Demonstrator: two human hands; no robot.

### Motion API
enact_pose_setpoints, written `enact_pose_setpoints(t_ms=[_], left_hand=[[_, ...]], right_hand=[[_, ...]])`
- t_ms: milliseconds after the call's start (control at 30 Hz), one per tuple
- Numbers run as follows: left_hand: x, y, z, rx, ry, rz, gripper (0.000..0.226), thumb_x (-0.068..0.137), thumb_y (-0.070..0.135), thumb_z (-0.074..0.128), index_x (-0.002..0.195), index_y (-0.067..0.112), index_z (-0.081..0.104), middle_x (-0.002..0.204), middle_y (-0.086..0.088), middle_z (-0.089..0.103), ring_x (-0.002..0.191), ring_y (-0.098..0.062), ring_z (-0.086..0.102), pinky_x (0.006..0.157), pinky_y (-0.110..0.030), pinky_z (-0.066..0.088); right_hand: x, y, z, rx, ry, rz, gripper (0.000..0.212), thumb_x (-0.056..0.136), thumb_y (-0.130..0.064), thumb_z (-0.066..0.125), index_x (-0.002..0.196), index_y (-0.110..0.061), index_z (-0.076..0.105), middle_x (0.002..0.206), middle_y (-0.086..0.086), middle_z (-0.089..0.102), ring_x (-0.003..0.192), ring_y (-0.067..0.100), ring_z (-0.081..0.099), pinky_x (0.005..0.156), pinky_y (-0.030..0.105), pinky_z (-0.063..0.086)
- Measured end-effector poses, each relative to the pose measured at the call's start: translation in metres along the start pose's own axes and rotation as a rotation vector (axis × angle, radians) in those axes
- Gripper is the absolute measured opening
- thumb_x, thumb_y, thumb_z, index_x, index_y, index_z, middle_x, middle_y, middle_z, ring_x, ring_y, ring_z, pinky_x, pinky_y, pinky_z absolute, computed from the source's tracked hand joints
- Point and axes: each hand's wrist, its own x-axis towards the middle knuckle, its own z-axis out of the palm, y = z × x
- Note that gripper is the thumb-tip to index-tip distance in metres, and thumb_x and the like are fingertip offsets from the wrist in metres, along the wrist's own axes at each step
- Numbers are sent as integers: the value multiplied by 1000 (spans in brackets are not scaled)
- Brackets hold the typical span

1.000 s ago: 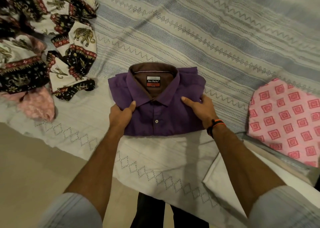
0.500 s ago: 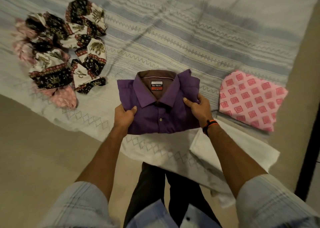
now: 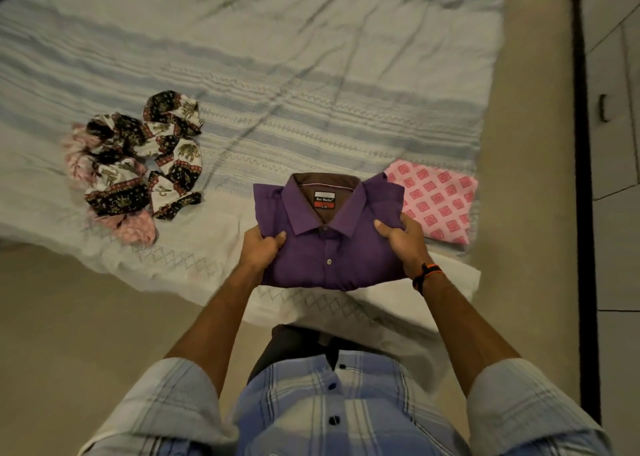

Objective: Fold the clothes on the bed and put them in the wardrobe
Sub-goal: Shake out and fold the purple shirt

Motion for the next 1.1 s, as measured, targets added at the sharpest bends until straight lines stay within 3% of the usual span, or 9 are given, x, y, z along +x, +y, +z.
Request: enact_pose_setpoints(t_ms=[133, 333, 533, 667, 967, 1100], left_hand=[[-3, 16, 18, 71, -73, 35, 31, 92, 7, 63, 123, 4, 62, 119, -12, 66, 104, -29, 62, 91, -43, 53], [10, 29, 44, 176, -148, 61, 34, 92, 4, 62, 126, 1, 60, 117, -11, 65, 107, -30, 61, 90, -39, 51], [31, 35, 65, 228, -202, 52, 35, 90, 2, 63, 125, -2, 61, 120, -14, 66, 110, -33, 61, 96, -43, 51], [47, 40, 74, 248, -255, 45, 32, 91, 3, 62, 123, -1, 60, 116, -14, 66, 108, -33, 61, 92, -43, 52], [79, 62, 117, 309, -350, 46, 43, 93, 6, 62, 134, 2, 52, 126, -9, 61, 118, -32, 56, 100, -43, 47], [95, 69, 138, 289, -360, -8, 42, 91, 4, 64, 131, 2, 55, 125, -11, 63, 111, -29, 59, 97, -43, 49]], right_hand=[[-6, 6, -22, 65, 55, 41, 27, 92, -11, 66, 119, -9, 65, 116, 6, 68, 105, 28, 63, 93, 44, 52], [-4, 20, -41, 134, 134, 65, 35, 91, -8, 67, 125, -7, 62, 120, 8, 67, 107, 26, 63, 93, 44, 53], [5, 30, -48, 145, 224, 93, 35, 90, -9, 68, 125, -7, 62, 119, 7, 68, 108, 27, 63, 97, 47, 51], [13, 31, -50, 147, 262, 115, 32, 89, -11, 69, 121, -10, 65, 116, 6, 69, 106, 27, 65, 96, 50, 52], [44, 23, -70, 148, 352, 177, 30, 89, -12, 68, 119, -13, 66, 114, 3, 69, 106, 26, 64, 98, 49, 51], [70, 15, -82, 129, 349, 179, 29, 90, -9, 67, 119, -15, 66, 112, 1, 68, 107, 26, 63, 97, 46, 51]])
